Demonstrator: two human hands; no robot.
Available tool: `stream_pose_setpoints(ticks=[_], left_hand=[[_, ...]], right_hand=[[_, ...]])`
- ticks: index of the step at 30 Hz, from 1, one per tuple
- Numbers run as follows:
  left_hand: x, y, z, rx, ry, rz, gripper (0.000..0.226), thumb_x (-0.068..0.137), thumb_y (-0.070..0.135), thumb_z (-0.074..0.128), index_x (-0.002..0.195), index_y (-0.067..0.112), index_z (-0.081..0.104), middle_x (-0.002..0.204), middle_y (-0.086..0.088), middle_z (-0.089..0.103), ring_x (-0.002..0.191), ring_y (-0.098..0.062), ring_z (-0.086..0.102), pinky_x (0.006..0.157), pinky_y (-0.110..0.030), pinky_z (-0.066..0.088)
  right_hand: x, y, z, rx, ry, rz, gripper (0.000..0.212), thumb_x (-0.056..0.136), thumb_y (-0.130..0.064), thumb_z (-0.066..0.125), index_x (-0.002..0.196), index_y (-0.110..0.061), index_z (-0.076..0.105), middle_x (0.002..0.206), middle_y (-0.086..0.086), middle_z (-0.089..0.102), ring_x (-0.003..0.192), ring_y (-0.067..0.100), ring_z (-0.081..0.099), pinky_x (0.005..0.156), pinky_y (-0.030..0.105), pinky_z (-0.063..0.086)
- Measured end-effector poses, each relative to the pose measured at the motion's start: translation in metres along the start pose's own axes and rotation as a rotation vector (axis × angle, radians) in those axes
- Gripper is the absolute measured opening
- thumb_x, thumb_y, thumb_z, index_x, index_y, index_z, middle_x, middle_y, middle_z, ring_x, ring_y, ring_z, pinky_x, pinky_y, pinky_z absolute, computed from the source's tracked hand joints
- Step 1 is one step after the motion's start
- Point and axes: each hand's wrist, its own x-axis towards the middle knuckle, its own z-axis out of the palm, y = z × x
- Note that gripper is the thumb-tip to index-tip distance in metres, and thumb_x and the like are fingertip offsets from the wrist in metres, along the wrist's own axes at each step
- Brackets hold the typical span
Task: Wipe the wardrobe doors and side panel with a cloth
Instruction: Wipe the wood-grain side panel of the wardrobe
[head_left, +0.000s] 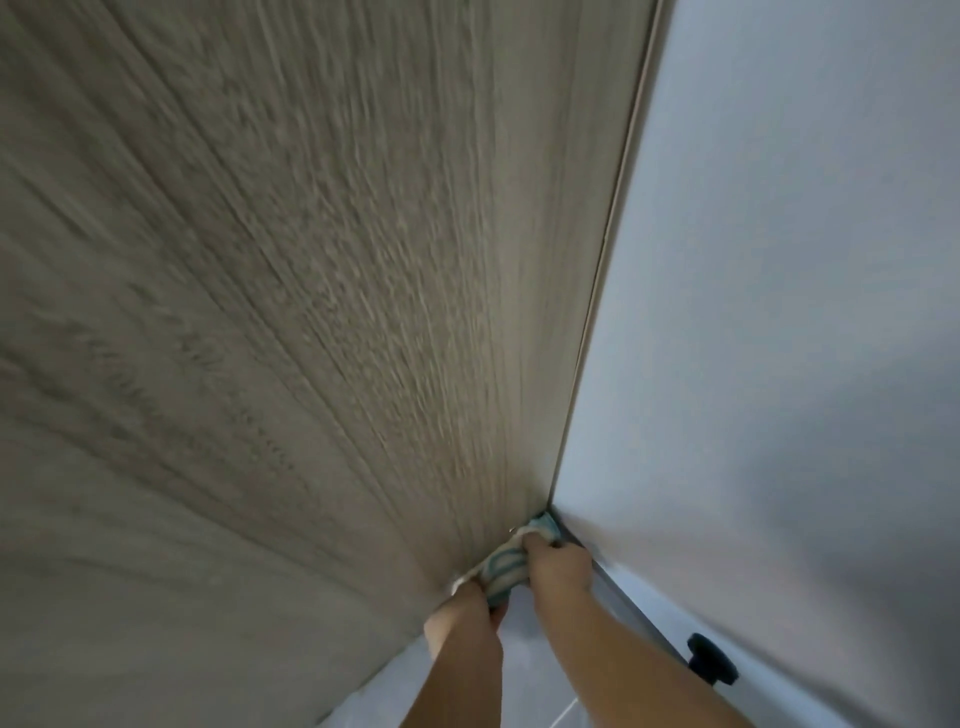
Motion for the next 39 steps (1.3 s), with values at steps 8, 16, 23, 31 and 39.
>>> stream_pose_setpoints(ticks=[8,16,23,31,39], left_hand=[[-0.080,0.025,0.000,-0.021,0.040,0.095,0.021,0.091,0.011,0.062,0.079,-0.005,0.057,0.074,-0.020,0.060,0.066,-0.029,0.059,0.063,-0.035,0.052],[-0.194,0.073,-0.007,-0.053,-0.166,0.246,0.027,0.088,0.004,0.063,0.110,-0.010,0.056,0.097,-0.018,0.064,0.075,-0.031,0.064,0.052,-0.028,0.055],[-0.343,0.135,-0.003,-0.103,-0.158,0.321,0.037,0.087,0.001,0.064,0.120,-0.012,0.055,0.098,-0.028,0.061,0.058,-0.028,0.058,0.030,-0.023,0.047],[-0.539,0.226,0.000,-0.137,-0.246,0.310,0.037,0.085,-0.001,0.066,0.118,-0.012,0.055,0.109,-0.030,0.062,0.073,-0.034,0.062,0.036,-0.028,0.052],[-0.738,0.316,0.007,-0.160,-0.365,0.404,0.033,0.083,-0.003,0.068,0.114,-0.009,0.059,0.100,-0.028,0.064,0.067,-0.033,0.063,0.036,-0.027,0.051]], right_hand=[[-0.061,-0.037,-0.036,0.148,0.060,-0.148,0.025,0.090,-0.024,0.062,0.092,0.000,0.070,0.082,0.012,0.067,0.075,0.025,0.059,0.069,0.029,0.043],[-0.168,-0.111,-0.081,0.298,0.153,-0.333,0.015,0.088,-0.022,0.063,0.081,-0.009,0.061,0.079,0.007,0.060,0.079,0.025,0.058,0.074,0.031,0.047],[-0.288,-0.204,-0.140,0.342,0.160,-0.375,0.016,0.088,-0.021,0.064,0.082,-0.006,0.064,0.078,0.008,0.060,0.081,0.028,0.062,0.075,0.034,0.051],[-0.453,-0.327,-0.219,0.423,0.147,-0.393,0.016,0.089,-0.021,0.063,0.087,-0.006,0.067,0.077,0.008,0.062,0.074,0.024,0.059,0.069,0.029,0.046],[-0.613,-0.460,-0.302,0.500,0.134,-0.503,0.021,0.089,-0.021,0.062,0.096,-0.003,0.069,0.085,0.010,0.065,0.081,0.027,0.064,0.071,0.031,0.049]])
